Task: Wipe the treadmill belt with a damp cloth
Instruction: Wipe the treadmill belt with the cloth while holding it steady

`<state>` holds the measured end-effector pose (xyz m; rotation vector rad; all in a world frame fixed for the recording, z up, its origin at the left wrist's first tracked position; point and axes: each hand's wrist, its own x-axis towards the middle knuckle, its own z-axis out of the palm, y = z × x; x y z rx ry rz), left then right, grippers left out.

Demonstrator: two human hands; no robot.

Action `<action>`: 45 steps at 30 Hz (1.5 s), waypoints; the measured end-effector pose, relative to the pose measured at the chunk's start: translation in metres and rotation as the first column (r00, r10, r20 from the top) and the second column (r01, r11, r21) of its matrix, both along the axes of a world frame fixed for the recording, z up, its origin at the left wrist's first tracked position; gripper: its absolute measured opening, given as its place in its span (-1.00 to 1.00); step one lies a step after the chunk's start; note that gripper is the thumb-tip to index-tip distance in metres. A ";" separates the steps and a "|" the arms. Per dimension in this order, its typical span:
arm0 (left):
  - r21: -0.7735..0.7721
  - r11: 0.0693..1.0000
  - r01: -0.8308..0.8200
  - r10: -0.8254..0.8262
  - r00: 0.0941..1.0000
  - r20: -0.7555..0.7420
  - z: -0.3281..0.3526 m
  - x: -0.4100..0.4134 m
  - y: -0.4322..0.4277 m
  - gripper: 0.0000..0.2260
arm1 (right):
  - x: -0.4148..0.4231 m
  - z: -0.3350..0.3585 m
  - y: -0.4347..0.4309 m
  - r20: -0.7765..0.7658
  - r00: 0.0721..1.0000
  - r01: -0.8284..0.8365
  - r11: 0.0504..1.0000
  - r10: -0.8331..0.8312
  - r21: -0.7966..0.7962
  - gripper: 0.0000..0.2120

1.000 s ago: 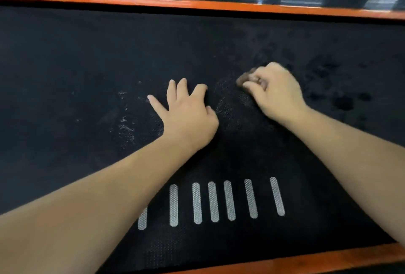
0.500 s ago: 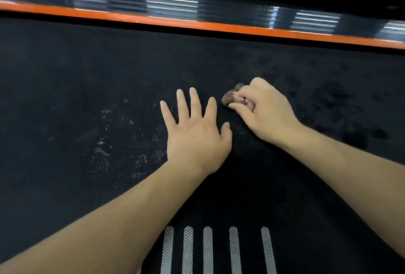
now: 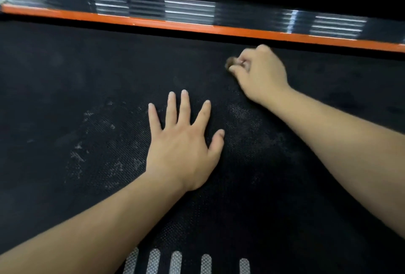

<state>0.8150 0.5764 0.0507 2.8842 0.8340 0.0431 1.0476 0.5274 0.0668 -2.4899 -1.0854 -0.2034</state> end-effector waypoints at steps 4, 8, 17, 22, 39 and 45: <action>0.001 1.000 0.001 -0.001 1.000 -0.025 0.001 0.001 0.000 -0.35 | 0.021 0.005 0.004 -0.035 0.999 0.030 1.000 -0.030 0.006 -0.73; 0.003 1.000 -0.002 0.002 1.000 -0.030 0.001 0.001 0.000 -0.34 | 0.019 0.006 0.029 -0.051 0.994 0.096 0.995 -0.094 0.040 -0.76; -0.004 1.000 -0.006 0.006 1.000 0.002 0.001 -0.001 0.000 -0.34 | 0.032 0.004 0.033 -0.029 0.990 0.142 0.990 -0.141 0.026 -0.76; -0.012 1.000 0.003 -0.003 1.000 -0.007 0.000 0.000 0.000 -0.34 | 0.056 0.018 0.011 -0.059 0.959 0.276 0.961 -0.276 -0.009 -0.76; -0.011 1.000 -0.013 0.013 1.000 -0.005 0.000 0.000 0.000 -0.32 | 0.028 0.014 -0.050 -0.011 0.959 0.283 0.959 -0.282 0.029 -0.69; -0.021 1.000 -0.014 0.014 1.000 -0.008 0.001 0.001 0.000 -0.32 | -0.024 0.007 -0.069 -0.006 1.000 -0.020 0.999 0.020 -0.035 -0.76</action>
